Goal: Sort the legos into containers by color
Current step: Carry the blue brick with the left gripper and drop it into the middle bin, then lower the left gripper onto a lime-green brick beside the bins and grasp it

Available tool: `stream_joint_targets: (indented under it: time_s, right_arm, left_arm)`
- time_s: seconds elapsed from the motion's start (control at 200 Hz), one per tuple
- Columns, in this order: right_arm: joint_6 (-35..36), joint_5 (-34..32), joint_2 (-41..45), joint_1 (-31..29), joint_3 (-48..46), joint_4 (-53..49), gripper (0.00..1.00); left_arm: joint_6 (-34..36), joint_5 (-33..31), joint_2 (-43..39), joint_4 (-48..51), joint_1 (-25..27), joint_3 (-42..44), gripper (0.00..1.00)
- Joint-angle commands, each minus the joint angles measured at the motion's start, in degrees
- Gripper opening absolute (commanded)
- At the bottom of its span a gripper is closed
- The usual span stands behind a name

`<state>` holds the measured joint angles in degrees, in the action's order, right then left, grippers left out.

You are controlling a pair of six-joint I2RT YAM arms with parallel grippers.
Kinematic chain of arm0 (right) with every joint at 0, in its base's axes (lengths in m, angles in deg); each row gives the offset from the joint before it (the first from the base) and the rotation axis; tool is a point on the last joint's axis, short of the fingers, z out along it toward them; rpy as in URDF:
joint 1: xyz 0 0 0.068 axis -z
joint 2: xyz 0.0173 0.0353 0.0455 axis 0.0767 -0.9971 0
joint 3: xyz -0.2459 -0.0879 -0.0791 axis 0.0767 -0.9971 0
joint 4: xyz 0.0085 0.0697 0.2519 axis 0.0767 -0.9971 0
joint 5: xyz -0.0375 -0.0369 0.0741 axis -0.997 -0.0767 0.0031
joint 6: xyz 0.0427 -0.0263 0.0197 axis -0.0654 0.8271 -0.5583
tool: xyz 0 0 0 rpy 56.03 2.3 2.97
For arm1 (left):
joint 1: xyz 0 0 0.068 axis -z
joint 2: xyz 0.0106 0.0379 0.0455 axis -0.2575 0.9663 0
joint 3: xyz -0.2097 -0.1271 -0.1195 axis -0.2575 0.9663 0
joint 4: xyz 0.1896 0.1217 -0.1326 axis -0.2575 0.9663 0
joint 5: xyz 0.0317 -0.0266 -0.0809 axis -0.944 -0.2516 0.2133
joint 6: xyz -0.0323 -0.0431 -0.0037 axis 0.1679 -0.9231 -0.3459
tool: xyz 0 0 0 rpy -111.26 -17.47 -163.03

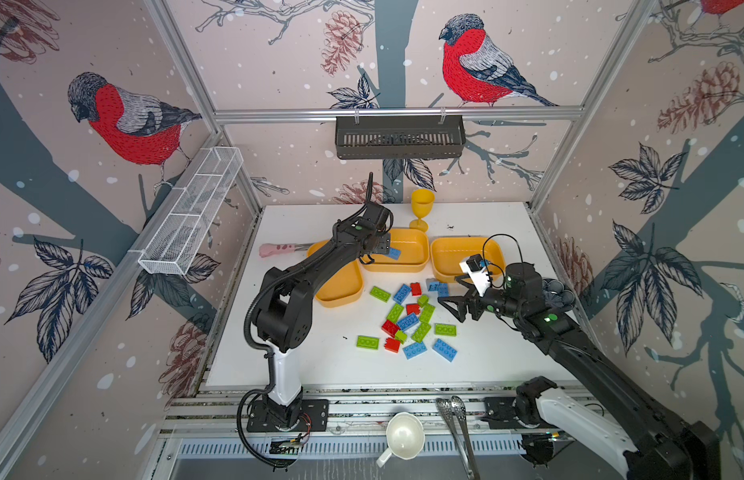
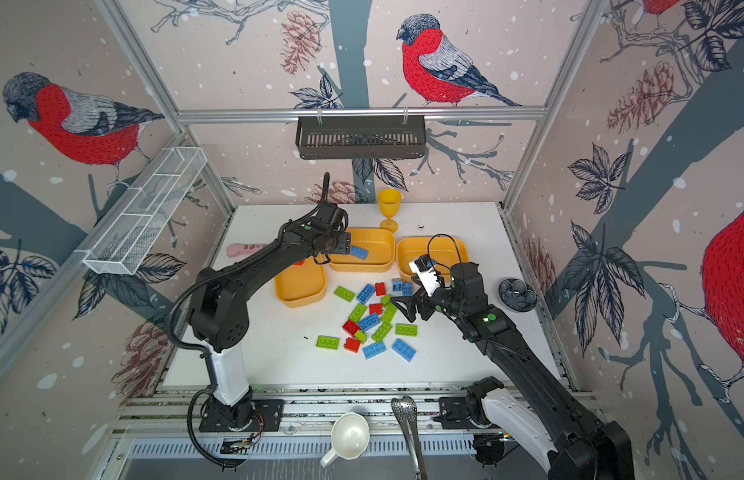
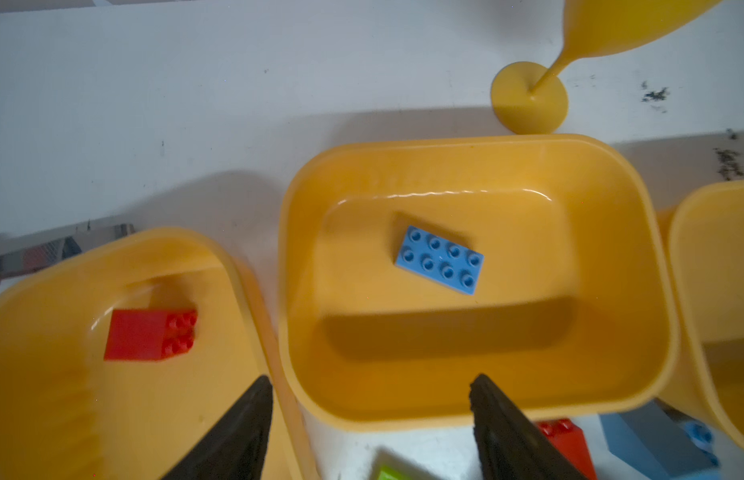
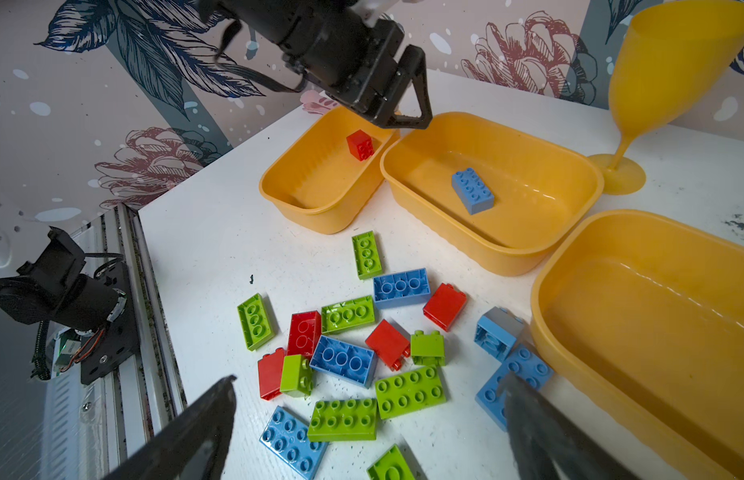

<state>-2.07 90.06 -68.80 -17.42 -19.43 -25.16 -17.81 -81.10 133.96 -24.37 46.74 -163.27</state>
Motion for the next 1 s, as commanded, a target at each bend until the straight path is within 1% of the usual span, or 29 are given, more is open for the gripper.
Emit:
stream_joint_targets:
  time_s: [0.0, 0.09, 0.19, 0.305, 0.37, 0.43, 0.59, 0.71, 0.755, 0.861, 0.996]
  right_arm:
    - [1.2, 0.4, -0.5, 0.3, -0.1, 1.9, 0.99]
    - [1.2, 1.1, -1.1, 0.4, 0.0, 2.2, 0.99]
    - [2.0, 1.7, -1.8, 0.5, 0.0, 2.0, 0.99]
    - [2.4, 1.9, -1.9, 0.7, 0.0, 1.5, 0.99]
    - [2.5, 2.2, -1.8, 0.7, -0.3, 1.3, 0.99]
    - [2.6, 2.5, -1.6, 0.8, -0.6, 1.0, 0.99]
    - [2.9, 2.4, -0.9, 1.1, -1.3, 0.3, 0.99]
    - [3.1, 2.2, -0.2, 1.3, -1.8, -0.3, 0.99]
    - [3.0, 2.2, 0.0, 1.4, -2.0, -0.4, 0.99]
    - [3.1, 2.3, 0.2, 1.4, -2.4, -0.4, 0.99]
    - [3.1, 2.2, 0.2, 1.5, -2.7, -0.2, 0.99]
  left_arm:
    - [-11.3, -0.8, -5.4, 2.9, 2.3, 5.8, 0.76]
    - [-20.6, -0.8, -9.4, 0.8, 4.6, 11.6, 0.75]
    - [-31.6, -1.4, -11.1, -0.3, 7.7, 15.4, 0.75]
    - [-42.1, -2.9, -10.0, 0.7, 10.4, 16.1, 0.74]
    - [-46.3, -3.4, -8.8, 0.5, 11.2, 16.3, 0.74]
    - [-50.4, -3.4, -6.6, 2.4, 11.2, 15.4, 0.74]
    - [-56.8, -4.8, -0.4, 5.0, 11.3, 12.8, 0.73]
    - [-57.7, -5.9, 3.5, 5.4, 11.4, 10.2, 0.73]
    - [-58.7, -6.4, 4.8, 6.2, 11.4, 9.5, 0.71]
    - [-60.8, -7.1, 6.8, 8.1, 11.4, 8.7, 0.68]
    - [-62.6, -8.3, 7.2, 9.5, 11.6, 8.6, 0.67]
